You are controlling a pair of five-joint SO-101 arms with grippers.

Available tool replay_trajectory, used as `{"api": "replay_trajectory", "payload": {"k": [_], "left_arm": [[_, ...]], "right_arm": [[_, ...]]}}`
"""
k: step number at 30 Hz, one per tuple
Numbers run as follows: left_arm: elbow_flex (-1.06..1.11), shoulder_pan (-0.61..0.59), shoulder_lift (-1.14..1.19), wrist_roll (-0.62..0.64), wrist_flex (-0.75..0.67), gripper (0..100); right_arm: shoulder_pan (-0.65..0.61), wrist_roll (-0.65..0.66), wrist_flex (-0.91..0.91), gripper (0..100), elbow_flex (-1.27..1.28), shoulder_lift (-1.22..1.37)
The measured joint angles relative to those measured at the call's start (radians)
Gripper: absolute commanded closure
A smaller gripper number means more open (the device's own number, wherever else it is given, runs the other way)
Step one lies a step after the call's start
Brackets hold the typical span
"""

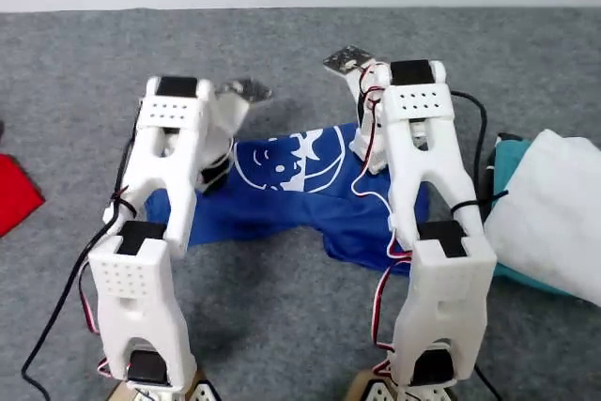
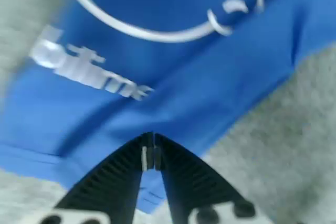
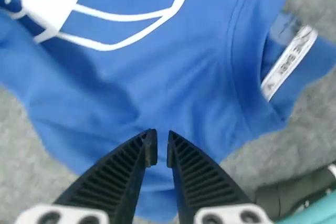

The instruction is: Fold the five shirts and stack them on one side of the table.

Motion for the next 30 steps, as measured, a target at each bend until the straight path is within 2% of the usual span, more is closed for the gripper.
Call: {"api": "replay_trajectory", "payload": {"k": [13,19,23,30], "left_arm": [[0.043,-0.069,0.000,-0.006,-0.038,97],[0.048,-0.080,-0.071,-0.075,0.003,85],[0.063,-0.101,-0.170,-0.127,0.003,84],[0.233,-0.107,-0.239,-0.296,0.003,84]], "right_arm": [[0.054,0.000,0.060,95.1,0.000,-0.009],[0.054,0.000,0.075,95.1,0.000,-0.009],[0.054,0.000,0.075,95.1,0.000,-0.009],[0.054,0.000,0.075,95.1,0.000,-0.009]]}}
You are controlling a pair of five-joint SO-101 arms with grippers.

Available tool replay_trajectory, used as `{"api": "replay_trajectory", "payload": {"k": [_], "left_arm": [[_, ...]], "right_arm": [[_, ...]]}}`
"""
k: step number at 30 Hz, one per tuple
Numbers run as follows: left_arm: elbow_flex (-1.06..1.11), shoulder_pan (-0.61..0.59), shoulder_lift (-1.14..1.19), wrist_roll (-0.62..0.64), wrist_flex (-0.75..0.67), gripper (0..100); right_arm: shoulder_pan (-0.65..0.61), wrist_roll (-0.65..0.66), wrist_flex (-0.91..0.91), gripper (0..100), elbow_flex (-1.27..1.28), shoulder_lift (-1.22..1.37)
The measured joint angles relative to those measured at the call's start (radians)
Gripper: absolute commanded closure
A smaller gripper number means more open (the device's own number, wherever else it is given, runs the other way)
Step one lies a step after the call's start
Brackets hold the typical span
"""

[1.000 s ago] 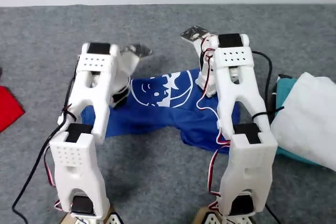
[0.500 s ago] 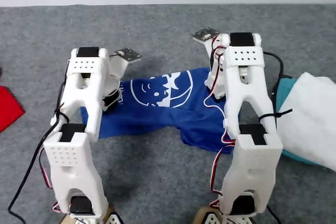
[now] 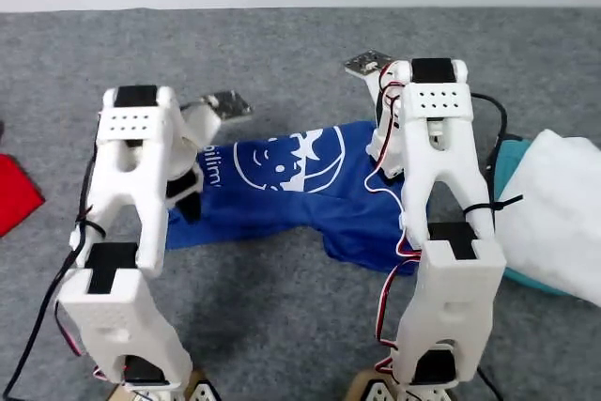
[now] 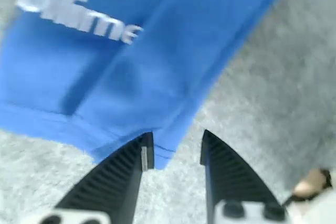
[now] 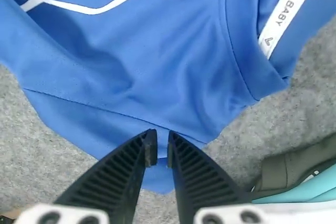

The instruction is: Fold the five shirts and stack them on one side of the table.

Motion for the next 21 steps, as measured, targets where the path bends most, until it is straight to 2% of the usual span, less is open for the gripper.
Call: {"api": "replay_trajectory", "payload": {"k": [8,14,21], "left_arm": [[0.011,-0.064,0.118,-0.046,-0.037,84],[0.008,-0.063,0.163,-0.057,-0.074,84],[-0.100,-0.071,0.172,-0.064,-0.051,84]], "right_arm": [[0.000,0.000,0.002,95.1,0.000,0.000],[-0.021,0.000,0.002,95.1,0.000,0.000],[-0.032,0.000,0.002,95.1,0.000,0.000]]}}
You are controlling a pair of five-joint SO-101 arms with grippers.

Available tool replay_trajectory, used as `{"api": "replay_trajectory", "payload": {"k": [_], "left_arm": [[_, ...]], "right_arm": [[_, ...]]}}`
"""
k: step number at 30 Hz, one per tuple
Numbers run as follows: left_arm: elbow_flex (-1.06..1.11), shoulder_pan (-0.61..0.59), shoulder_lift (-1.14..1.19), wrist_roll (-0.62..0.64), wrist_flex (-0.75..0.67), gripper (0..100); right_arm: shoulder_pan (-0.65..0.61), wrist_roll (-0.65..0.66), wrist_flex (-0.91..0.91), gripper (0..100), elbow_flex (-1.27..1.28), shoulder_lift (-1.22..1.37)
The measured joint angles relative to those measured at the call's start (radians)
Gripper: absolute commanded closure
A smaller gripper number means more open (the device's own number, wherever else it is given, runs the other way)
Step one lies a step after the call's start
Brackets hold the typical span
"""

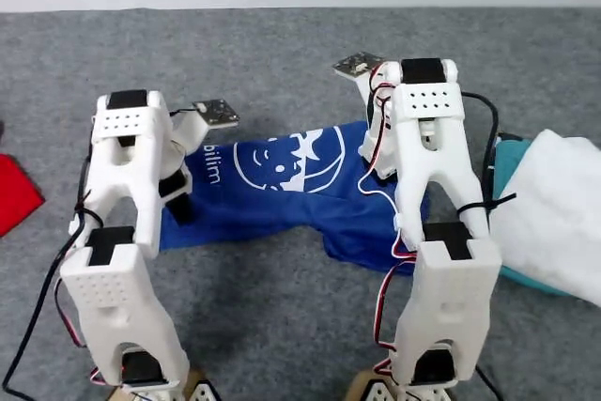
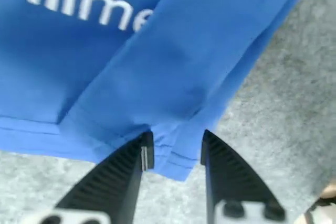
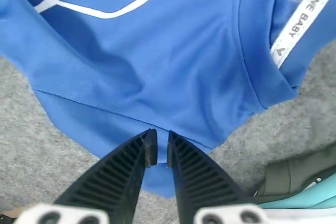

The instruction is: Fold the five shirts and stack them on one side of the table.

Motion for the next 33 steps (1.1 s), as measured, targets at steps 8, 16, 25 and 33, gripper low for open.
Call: {"api": "replay_trajectory", "payload": {"k": [8,16,25,33], "left_arm": [[0.000,-0.054,0.000,-0.072,-0.026,84],[0.012,-0.048,0.114,-0.074,-0.069,84],[-0.023,-0.044,0.169,-0.066,-0.060,92],[-0.028,-0.040,0.183,-0.060,-0.055,100]], "right_arm": [[0.000,0.000,0.000,95.1,0.000,0.000],[0.000,0.000,0.000,95.1,0.000,0.000],[0.000,0.000,0.000,95.1,0.000,0.000],[0.000,0.000,0.000,95.1,0.000,0.000]]}}
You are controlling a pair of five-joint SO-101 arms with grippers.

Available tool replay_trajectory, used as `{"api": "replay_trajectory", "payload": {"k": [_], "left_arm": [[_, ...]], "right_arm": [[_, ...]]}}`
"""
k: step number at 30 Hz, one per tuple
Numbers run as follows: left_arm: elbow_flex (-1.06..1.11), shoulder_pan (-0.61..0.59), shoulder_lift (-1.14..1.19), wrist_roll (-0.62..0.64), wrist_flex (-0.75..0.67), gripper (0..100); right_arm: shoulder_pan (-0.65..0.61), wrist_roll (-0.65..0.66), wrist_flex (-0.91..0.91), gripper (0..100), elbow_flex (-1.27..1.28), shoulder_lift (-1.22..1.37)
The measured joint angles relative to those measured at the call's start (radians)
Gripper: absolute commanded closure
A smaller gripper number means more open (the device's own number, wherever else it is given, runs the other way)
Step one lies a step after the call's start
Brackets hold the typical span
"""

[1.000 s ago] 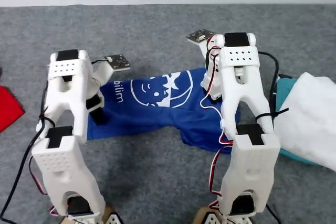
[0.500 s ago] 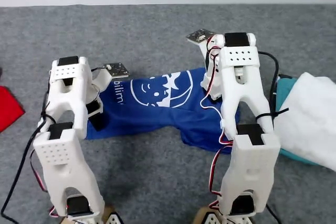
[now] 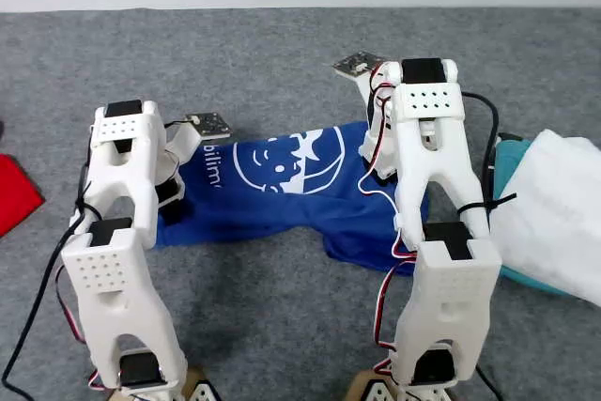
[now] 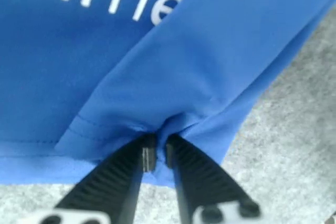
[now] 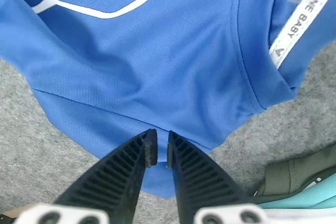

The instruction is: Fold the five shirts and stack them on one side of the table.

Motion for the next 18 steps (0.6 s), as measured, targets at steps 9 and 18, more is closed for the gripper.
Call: {"api": "replay_trajectory", "payload": {"k": [9,18], "left_arm": [[-0.152,0.015,0.021,0.080,0.104,100],[-0.089,0.071,-0.310,0.092,0.106,100]], "right_arm": [[-0.003,0.000,0.000,95.2,0.000,-0.014],[-0.003,0.000,0.003,95.2,0.015,-0.152]]}}
